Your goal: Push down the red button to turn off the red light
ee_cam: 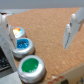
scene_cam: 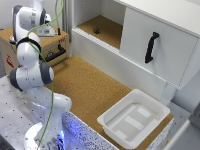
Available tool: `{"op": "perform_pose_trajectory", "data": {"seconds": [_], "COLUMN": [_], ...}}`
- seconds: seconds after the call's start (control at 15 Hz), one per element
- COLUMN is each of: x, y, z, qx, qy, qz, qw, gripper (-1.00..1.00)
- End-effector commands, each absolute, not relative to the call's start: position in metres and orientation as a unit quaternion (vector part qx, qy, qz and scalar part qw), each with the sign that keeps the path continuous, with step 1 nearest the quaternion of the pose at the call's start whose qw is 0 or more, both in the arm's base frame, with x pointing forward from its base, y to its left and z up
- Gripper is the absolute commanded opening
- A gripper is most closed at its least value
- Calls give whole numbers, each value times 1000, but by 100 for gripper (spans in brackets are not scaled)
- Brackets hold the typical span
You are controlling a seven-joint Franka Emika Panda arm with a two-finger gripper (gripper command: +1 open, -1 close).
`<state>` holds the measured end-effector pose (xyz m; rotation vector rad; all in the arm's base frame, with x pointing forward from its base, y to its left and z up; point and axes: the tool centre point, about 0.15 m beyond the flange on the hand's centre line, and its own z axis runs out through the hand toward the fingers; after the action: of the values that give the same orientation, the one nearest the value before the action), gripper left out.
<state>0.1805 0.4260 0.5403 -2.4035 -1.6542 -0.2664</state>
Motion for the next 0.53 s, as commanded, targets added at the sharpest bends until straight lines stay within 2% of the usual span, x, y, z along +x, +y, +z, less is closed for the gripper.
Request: {"op": "perform_pose_trajectory", "data": {"seconds": [0.0, 0.07, 0.47], "x": [170, 162, 131], "y": [501, 511, 555], "z": [545, 538, 531], "qx": [-773, -771, -731], "qy": [-630, -634, -678], "qz": [-55, -52, -64], "qw": [58, 37, 40], "gripper": [100, 100, 100]}}
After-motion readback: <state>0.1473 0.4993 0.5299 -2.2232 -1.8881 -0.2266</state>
